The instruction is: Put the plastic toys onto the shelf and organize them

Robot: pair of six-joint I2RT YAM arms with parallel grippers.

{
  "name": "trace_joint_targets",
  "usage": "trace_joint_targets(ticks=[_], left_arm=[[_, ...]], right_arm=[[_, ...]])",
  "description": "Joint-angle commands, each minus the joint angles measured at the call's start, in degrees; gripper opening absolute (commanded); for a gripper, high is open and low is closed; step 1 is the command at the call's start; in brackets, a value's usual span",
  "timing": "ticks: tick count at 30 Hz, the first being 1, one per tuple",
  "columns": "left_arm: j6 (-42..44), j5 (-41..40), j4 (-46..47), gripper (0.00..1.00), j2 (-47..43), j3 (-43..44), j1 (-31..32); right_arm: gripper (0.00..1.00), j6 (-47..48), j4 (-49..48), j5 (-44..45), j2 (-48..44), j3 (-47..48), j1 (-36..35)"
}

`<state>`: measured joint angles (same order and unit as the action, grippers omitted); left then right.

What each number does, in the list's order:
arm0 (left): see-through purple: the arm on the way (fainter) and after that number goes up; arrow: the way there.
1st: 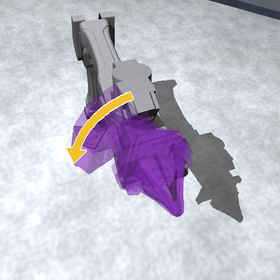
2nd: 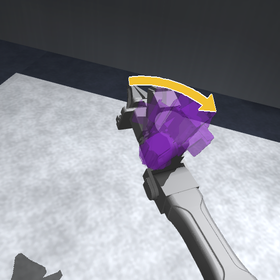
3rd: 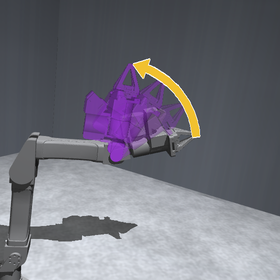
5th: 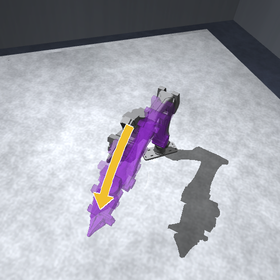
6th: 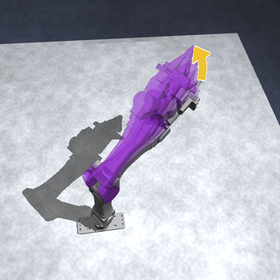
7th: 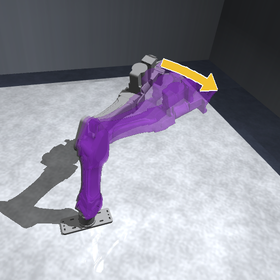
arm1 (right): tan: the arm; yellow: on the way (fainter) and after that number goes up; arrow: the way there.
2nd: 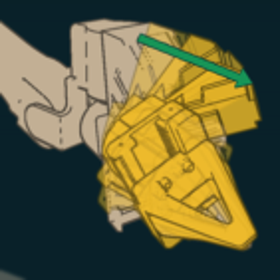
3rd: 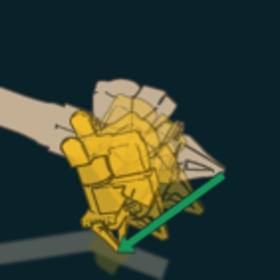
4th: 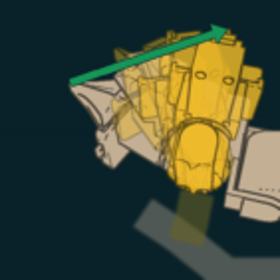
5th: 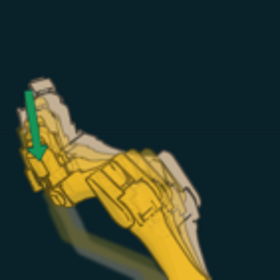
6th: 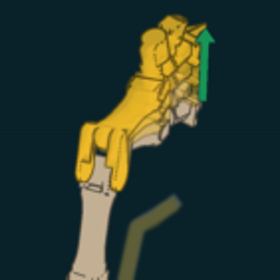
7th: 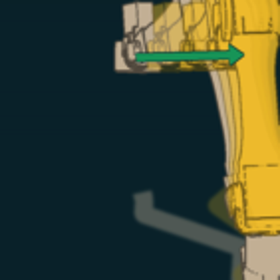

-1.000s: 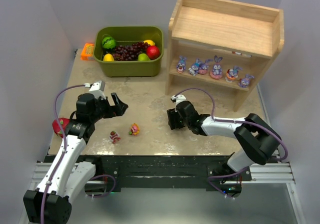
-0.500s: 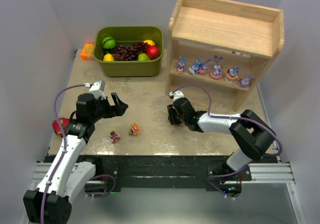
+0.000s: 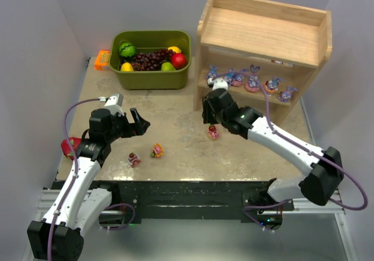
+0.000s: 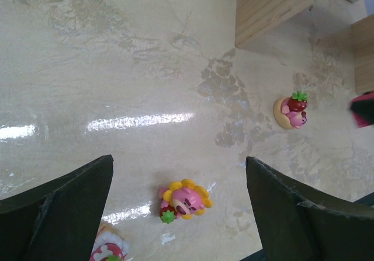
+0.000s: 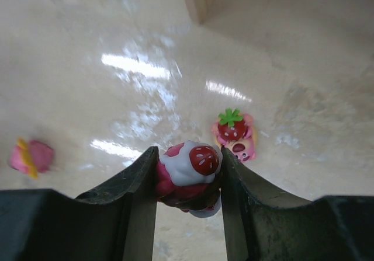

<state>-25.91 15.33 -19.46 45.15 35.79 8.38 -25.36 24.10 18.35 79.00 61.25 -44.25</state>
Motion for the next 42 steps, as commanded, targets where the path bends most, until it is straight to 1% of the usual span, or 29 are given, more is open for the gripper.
trace_joint_targets(ticks=[1, 2, 3, 6, 7, 8, 10, 11, 14, 18, 20, 21, 22, 25, 28, 35, 38, 42], left_arm=[[0.6, 1.89, 1.27, 0.99, 0.12, 0.25, 0.14], [0.51, 1.98, 1.36, 1.0, 0.03, 0.16, 0.14], [0.51, 1.98, 1.36, 0.99, -0.06, 0.16, 0.14], [0.69, 2.07, 1.36, 0.99, -0.41, -0.02, 0.14], [0.77, 2.07, 1.27, 0.99, -0.41, 0.07, 0.14], [0.86, 2.07, 1.1, 0.99, -0.5, 0.07, 0.14], [1.04, 2.07, 0.74, 0.99, -0.67, 0.07, 0.14], [1.13, 2.07, 0.66, 1.0, -0.76, 0.07, 0.14], [1.13, 1.98, 0.48, 1.0, -1.29, -0.11, 0.14], [1.13, 1.72, 0.48, 0.99, -1.64, -0.28, 0.14], [1.13, 1.81, 0.39, 1.0, -1.55, -0.28, 0.14], [1.13, 1.81, 0.39, 0.99, -1.46, -0.28, 0.14], [1.13, 1.81, 0.39, 1.0, -1.38, -0.28, 0.14], [1.04, 1.81, 0.22, 0.99, -1.38, -0.37, 0.14], [1.13, 1.54, -0.05, 0.99, -1.46, -0.46, 0.14], [1.13, 0.4, -0.49, 0.99, -2.25, -0.46, 0.14], [1.04, 0.22, -0.22, 0.99, -2.43, -0.72, 0.14], [0.95, 0.14, -0.4, 0.99, -1.73, -0.55, 0.14]], right_arm=[[0.0, -2.49, 21.31, 10.64, -3.77, 17.29, -0.05], [0.0, -2.67, 23.78, 11.96, -3.51, 22.71, -0.13], [0.0, -3.11, 27.81, 14.93, -3.42, 25.29, -0.05], [0.0, -3.55, 33.1, 17.94, -3.59, 34.79, 0.3], [0.0, -3.55, 34.08, 18.38, -3.5, 37.07, 0.65], [0.0, -3.55, 34.87, 18.91, -3.59, 41.45, 0.74], [0.0, -3.55, 37.07, 20.14, -3.5, 45.51, 1.18], [0.0, -3.46, 37.94, 20.5, -3.24, 49.45, 1.18], [0.0, -3.29, 40.94, 22.78, -2.62, 56.4, 1.45], [0.0, -2.32, 43.22, 25.77, -1.93, 62.66, 2.5], [0.0, -1.62, 44.28, 26.47, -0.43, 66.25, 4.95], [0.0, -0.83, 44.98, 26.13, 0.27, 67.15, 6.44], [0.0, -0.39, 45.33, 25.6, 0.88, 68.02, 9.85], [0.0, 1.28, 45.69, 25.24, 3.26, 69.96, 15.05], [0.0, 2.51, 45.34, 25.33, 5.63, 72.07, 18.48], [0.0, 6.73, 44.89, 26.12, 10.73, 78.04, 24.56], [0.0, 7.7, 44.64, 27.53, 11.26, 77.09, 26.4], [0.0, 10.85, 40.34, 27.01, 9.95, 74.45, 29.21]])
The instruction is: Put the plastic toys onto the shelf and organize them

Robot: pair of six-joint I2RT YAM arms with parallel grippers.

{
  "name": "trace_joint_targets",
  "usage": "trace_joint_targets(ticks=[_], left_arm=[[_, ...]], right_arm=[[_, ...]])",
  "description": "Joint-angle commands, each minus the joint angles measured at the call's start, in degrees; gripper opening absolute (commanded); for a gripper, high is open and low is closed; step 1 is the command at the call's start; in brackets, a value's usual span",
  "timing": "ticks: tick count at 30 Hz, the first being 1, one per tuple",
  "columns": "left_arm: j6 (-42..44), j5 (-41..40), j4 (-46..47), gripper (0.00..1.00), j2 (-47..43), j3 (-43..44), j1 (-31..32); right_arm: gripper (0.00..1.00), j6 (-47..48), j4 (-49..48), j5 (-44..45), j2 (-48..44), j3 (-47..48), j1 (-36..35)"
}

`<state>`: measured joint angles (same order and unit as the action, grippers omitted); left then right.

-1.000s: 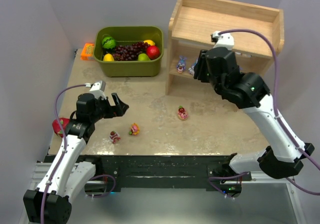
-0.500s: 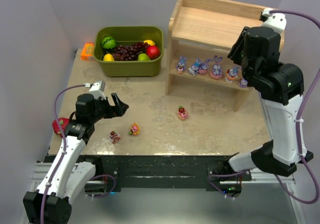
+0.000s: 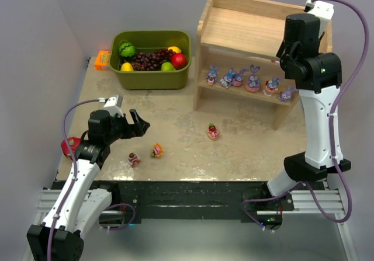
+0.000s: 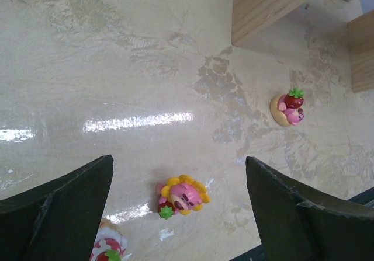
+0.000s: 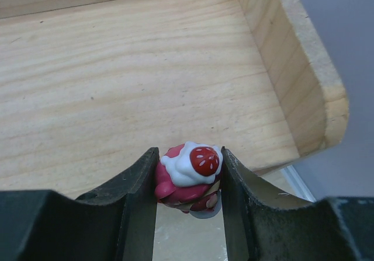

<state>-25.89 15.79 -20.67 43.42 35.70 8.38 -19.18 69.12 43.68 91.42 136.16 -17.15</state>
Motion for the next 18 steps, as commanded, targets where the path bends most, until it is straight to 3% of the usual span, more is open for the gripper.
trace_joint_targets(ticks=[1, 9, 15, 17, 18], left_arm=[[0.93, -0.32, 0.72, 1.0, 0.26, -0.46, 0.14], [0.75, -0.85, 0.54, 1.0, 0.53, -0.55, 0.14], [0.66, -0.94, 0.54, 1.0, 0.61, -0.63, 0.23], [0.66, -0.94, 0.63, 1.0, 0.7, -0.55, 0.14], [0.66, -0.94, 0.54, 1.0, 0.7, -0.63, 0.14]], right_arm=[[0.0, 5.63, -5.48, 0.54, -2.91, -0.89, 3.25], [0.0, 8.98, -9.36, -8.08, -3.09, -5.55, 9.67], [0.0, 7.23, -9.97, -7.74, -2.82, -8.19, 11.43], [0.08, 7.23, -9.62, -7.65, -2.56, -8.37, 11.43], [0.24, 7.14, -9.36, -7.38, -2.21, -8.28, 11.52]])
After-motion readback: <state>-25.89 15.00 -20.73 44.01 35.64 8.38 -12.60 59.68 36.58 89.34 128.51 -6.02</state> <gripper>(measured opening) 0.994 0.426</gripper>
